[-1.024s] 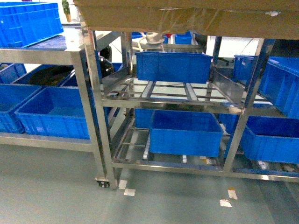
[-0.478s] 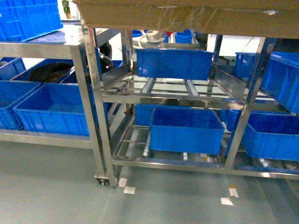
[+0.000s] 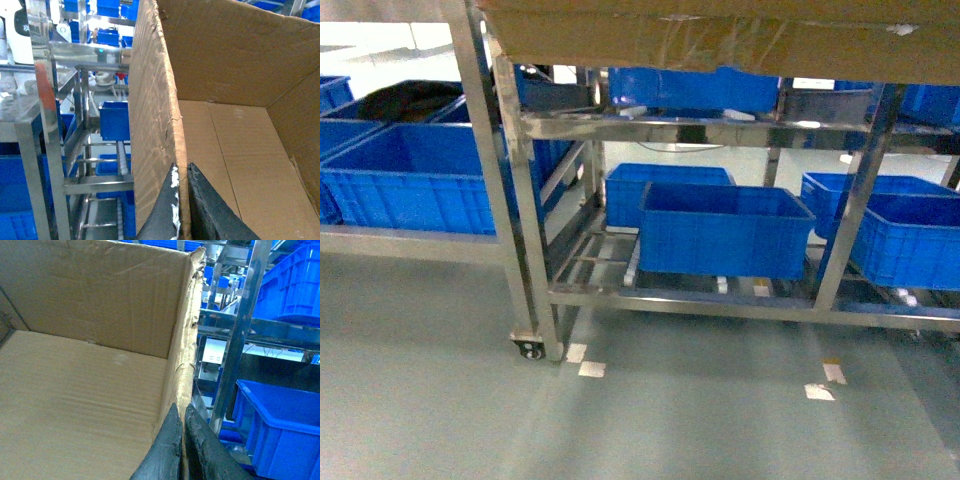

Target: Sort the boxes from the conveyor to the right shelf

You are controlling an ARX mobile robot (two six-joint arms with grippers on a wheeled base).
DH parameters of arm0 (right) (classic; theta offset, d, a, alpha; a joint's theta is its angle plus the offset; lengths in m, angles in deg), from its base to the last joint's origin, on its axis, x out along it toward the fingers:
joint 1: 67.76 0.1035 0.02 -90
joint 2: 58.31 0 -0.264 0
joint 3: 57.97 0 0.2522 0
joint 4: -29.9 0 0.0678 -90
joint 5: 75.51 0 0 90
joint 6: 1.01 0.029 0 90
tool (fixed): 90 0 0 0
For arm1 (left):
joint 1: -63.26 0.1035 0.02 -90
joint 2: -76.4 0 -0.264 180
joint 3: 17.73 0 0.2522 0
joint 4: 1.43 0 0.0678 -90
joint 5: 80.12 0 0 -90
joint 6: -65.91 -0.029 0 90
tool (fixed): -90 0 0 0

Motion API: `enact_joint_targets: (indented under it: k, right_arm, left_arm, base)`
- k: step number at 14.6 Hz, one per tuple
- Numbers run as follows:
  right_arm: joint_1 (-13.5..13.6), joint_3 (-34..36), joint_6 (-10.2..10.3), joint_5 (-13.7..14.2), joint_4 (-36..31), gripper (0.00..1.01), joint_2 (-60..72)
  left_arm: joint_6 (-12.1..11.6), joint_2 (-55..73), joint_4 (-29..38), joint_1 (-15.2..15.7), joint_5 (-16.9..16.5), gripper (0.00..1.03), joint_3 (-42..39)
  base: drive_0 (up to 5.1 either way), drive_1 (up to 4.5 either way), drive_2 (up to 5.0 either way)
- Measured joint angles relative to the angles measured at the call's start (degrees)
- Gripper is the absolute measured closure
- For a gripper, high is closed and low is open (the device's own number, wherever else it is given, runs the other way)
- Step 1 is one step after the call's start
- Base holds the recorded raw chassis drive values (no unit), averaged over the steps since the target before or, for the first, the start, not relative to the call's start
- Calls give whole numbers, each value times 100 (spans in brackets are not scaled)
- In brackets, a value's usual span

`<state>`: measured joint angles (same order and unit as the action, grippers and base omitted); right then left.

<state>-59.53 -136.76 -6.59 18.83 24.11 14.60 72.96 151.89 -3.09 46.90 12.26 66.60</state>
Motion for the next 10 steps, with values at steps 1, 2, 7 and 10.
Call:
enact_joint_targets:
  k: [1, 2, 7, 10]
  right_arm:
    - [2, 0, 0, 0, -2, 99, 0]
    - [2, 0, 0, -2, -9, 99, 0]
    - [0, 4, 0, 0, 20, 99, 9]
    - [2, 4, 0, 0, 2, 99, 9]
  left_arm:
    - [0, 0, 4, 0, 0, 101, 0]
    - [0, 0, 17, 2, 2, 101, 0]
    - [0, 4, -13, 0, 0, 101, 0]
    - [0, 4, 0, 0, 2, 101, -2]
  base:
    - [0, 0, 0]
    - [0, 0, 0]
    - [0, 0, 0]
    - [0, 0, 0]
